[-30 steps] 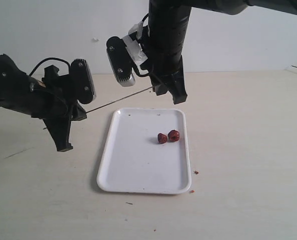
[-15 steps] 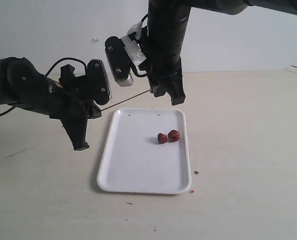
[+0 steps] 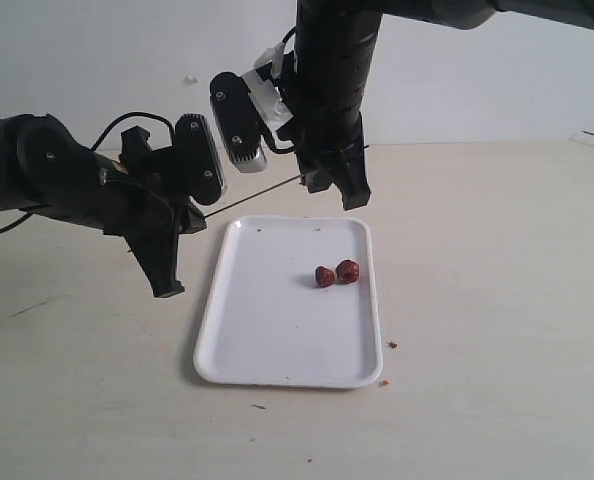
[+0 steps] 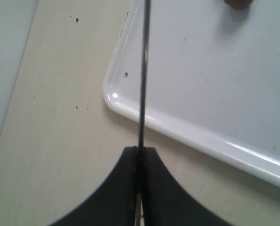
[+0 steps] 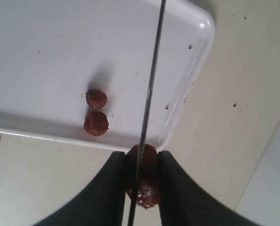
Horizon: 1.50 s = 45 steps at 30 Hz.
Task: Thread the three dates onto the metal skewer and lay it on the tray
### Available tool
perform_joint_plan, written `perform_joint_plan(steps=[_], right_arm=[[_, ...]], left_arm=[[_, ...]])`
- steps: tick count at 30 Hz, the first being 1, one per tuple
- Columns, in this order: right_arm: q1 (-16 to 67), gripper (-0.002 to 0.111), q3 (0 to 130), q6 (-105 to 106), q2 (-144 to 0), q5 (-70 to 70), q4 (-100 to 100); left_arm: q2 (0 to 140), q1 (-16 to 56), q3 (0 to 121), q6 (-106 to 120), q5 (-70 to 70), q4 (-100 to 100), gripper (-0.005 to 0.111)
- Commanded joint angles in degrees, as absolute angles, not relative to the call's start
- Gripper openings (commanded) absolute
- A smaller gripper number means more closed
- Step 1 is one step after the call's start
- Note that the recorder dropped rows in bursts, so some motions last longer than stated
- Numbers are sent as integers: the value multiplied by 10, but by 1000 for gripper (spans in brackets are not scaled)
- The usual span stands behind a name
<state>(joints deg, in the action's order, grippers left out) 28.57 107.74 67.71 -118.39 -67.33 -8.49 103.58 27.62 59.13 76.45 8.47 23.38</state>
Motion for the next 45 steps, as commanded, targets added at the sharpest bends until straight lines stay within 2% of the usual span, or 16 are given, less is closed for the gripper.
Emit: perform_joint_plan(steps=[1,20,29,36,45], right_arm=[[287,23,1077,676,-1178,-674,-92],[287,23,1077,649,-1178,-674,-138],[287,23,1077,630,-1175,-674,-164],[287,23,1077,630,-1173,-674,-163],[287,23,1077,629,-1173,-674,-153]], left_arm=[[1036,279,595,758,77,248,0],[1005,278,595,743,153,216,0],[1005,228,595,724,182,213,0],[1009,227,595,732,202,213,0],[1046,227,595,733,169,186,0]])
